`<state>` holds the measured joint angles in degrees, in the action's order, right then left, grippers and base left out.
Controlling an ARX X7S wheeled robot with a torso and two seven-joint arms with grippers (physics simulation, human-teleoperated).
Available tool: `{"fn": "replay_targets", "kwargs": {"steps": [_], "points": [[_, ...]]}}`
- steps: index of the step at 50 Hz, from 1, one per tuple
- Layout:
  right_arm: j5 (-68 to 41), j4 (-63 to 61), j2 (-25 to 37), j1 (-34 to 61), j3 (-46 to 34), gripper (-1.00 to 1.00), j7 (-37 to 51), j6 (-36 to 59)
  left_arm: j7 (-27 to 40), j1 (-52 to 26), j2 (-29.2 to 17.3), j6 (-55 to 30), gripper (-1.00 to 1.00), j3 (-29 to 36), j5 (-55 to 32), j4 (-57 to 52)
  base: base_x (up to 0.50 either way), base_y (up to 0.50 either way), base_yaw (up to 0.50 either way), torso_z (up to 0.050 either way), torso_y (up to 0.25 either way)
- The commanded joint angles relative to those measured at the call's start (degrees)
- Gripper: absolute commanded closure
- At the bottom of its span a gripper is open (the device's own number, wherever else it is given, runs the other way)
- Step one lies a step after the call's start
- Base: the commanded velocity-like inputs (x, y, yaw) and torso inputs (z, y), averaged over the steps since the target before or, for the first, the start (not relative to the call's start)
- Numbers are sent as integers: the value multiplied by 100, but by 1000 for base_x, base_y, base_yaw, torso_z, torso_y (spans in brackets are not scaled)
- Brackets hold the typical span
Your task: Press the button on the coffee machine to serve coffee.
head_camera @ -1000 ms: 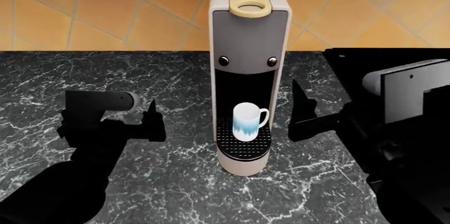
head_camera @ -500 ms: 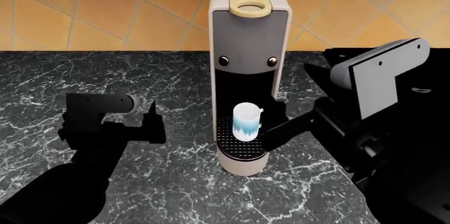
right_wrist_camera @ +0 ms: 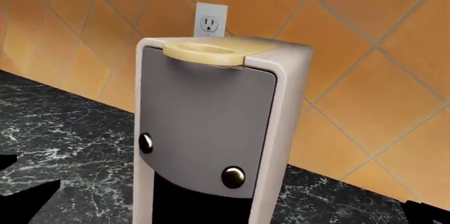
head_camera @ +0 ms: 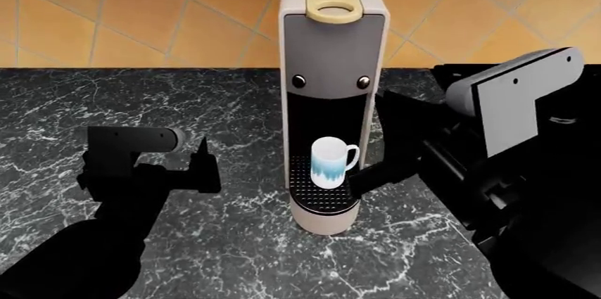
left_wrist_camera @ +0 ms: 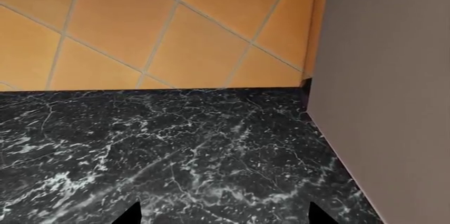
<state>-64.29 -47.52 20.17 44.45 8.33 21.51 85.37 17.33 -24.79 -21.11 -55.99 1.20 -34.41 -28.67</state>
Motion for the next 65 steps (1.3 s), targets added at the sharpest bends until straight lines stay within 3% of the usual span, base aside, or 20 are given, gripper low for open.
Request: {"fn": "replay_targets", "kwargs": {"steps": [1,15,65], "points": [[92,143,55,-133,-68,100,-21,-433,19,36,-17,34,-100,-9,-17,-15,0,0,0,0,0],[815,561,121,-118,-578,100,-204,-1067,55,58,2,57,-100,8,-40,-2,0,0,0,0,0],[742,1091,163,-68,-909,100,-365,-1353,96,99,-58,143,-100,31,-128,58,0,0,0,0,0]]}}
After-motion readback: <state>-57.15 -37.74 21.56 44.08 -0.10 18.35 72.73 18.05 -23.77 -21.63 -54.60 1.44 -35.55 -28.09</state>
